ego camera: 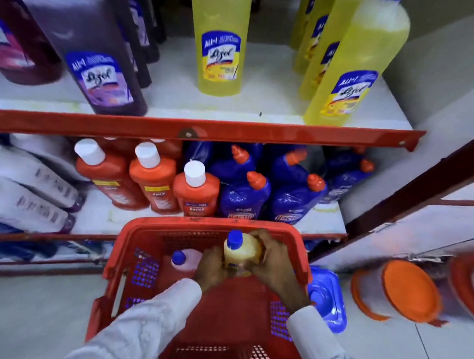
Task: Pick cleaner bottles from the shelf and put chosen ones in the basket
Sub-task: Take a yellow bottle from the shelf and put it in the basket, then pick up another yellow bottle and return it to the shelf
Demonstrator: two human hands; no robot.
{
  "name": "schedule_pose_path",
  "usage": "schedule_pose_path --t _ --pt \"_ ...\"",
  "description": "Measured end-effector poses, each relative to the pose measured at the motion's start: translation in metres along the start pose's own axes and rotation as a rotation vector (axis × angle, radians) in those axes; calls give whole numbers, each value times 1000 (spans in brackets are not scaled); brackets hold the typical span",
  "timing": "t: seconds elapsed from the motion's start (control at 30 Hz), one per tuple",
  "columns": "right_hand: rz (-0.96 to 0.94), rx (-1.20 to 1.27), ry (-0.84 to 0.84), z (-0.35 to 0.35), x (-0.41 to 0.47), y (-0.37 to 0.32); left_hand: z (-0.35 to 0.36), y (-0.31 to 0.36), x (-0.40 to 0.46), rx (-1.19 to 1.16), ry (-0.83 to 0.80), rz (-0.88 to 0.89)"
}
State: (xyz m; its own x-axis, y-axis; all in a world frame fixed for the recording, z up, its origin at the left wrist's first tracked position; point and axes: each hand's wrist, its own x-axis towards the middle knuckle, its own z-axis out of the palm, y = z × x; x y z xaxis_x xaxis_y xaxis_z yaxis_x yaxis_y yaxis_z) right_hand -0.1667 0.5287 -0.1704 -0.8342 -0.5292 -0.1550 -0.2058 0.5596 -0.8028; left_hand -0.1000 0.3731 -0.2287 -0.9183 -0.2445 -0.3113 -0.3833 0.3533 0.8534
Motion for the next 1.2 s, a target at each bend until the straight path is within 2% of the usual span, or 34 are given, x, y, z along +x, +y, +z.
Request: schedule_pose_path --t 0.17,0.3,0.43,0.57,0.67,0.73,0.77,0.83,0.93,1.0,1.1,1.2 --pt "106 9 -66 20 5 30 24 -14 13 149 -49 -148" --pt "177 -55 -100 33 13 44 31 -22 20 155 -24 -182" --pt "157 -228 -126 42 15 60 34 -20 21 126 47 -174" --pt "234 -74 -103 33 18 56 28 -11 17 44 13 -203" --pt "160 -74 -123 10 19 40 8 5 11 84 71 -211" --pt "125 -33 -74 -10 19 22 -15 18 -2 201 129 -114" --pt "88 -5 -37 -23 19 11 -26 30 -5 250 209 -90" --pt "-21 40 58 -51 19 -18 -50 63 -9 425 330 154" --pt "-202 93 299 -99 24 -69 -82 125 -15 428 445 527" --pt "-290 99 473 -125 31 -97 -97 163 -6 495 580 748" --pt "-374 176 753 -153 48 -128 -112 208 14 605 729 824" --pt "-365 107 1068 -168 76 -146 -121 224 38 645 744 769"
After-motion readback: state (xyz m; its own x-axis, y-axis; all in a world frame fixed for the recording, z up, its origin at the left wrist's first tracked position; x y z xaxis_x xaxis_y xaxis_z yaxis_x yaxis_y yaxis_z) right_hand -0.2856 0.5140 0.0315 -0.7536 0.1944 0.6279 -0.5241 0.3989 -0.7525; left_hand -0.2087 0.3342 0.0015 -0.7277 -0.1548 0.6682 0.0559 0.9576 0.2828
